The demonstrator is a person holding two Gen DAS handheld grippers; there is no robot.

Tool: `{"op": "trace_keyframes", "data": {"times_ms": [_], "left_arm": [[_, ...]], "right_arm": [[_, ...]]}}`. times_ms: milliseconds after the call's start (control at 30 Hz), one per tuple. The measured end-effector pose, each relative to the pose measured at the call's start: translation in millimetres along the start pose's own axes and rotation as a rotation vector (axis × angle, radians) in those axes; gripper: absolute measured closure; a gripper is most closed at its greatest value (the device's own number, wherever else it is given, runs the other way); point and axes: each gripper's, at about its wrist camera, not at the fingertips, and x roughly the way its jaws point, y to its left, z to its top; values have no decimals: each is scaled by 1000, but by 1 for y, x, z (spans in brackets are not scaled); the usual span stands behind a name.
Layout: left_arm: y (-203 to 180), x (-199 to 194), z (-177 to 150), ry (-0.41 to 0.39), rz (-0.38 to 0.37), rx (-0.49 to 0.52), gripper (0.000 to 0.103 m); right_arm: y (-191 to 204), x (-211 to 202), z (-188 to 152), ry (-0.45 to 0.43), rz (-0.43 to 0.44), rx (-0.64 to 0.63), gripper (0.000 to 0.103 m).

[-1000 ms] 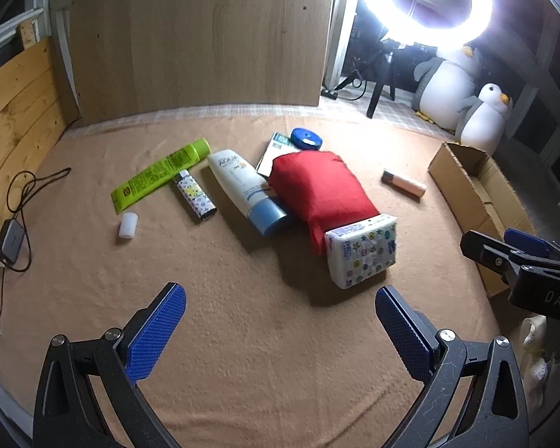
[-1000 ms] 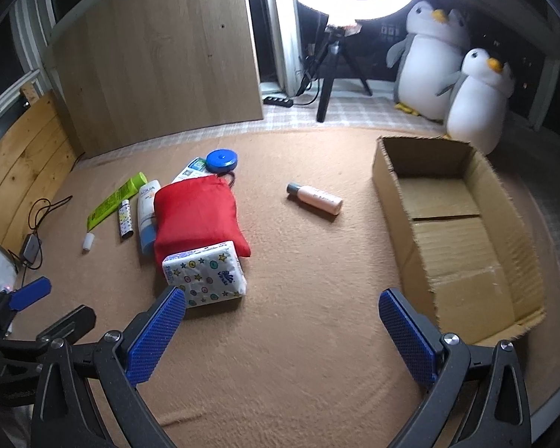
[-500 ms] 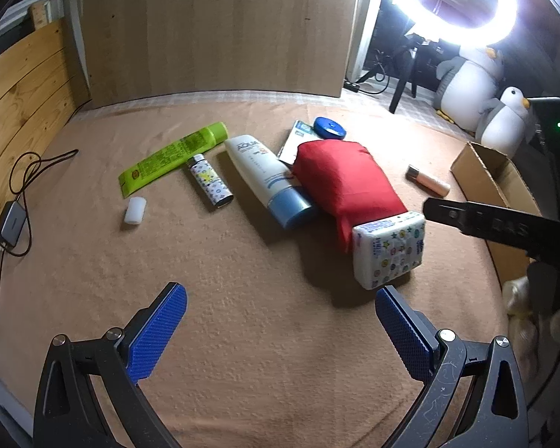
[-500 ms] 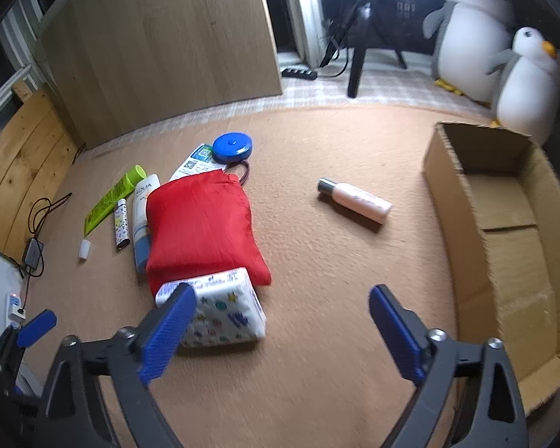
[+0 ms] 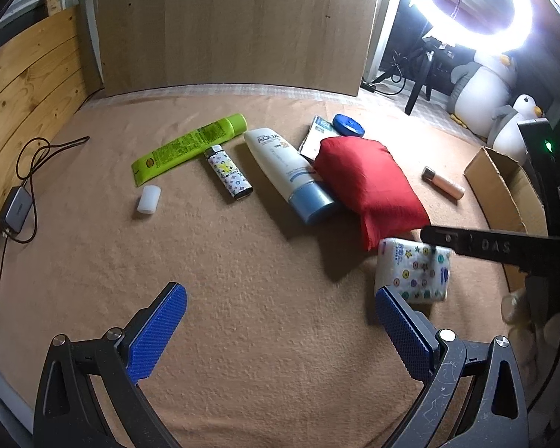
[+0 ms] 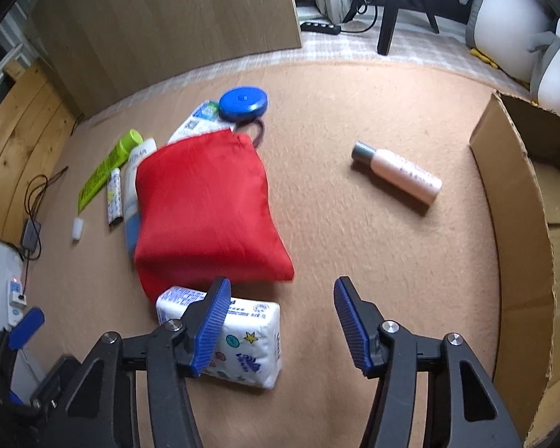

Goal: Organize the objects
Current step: 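Move the right gripper to the white tissue pack and close on it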

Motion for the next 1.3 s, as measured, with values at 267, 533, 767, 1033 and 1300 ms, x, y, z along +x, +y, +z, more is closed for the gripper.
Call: {"op": "trace_keyframes", "data": {"times_ms": [267,533,767,1033,1300], "left_arm": [[-9,5,-3,17,-24,22,0],[-29,29,-1,90,-143,101,0],[-46,53,0,158,-228,151,3],[-56,64,-1,203,-316,174,27],[-64,63,0,215,-392,178,51]], "right_arm": [[-1,1,-25,30,40,-9,50],[-21,-23,-46,0,91,92,36],[-40,-19,-56,57,171,202,32],[-34,-8,-56,82,232,207,33],[-26,0,-51,126,266,181,61]]}}
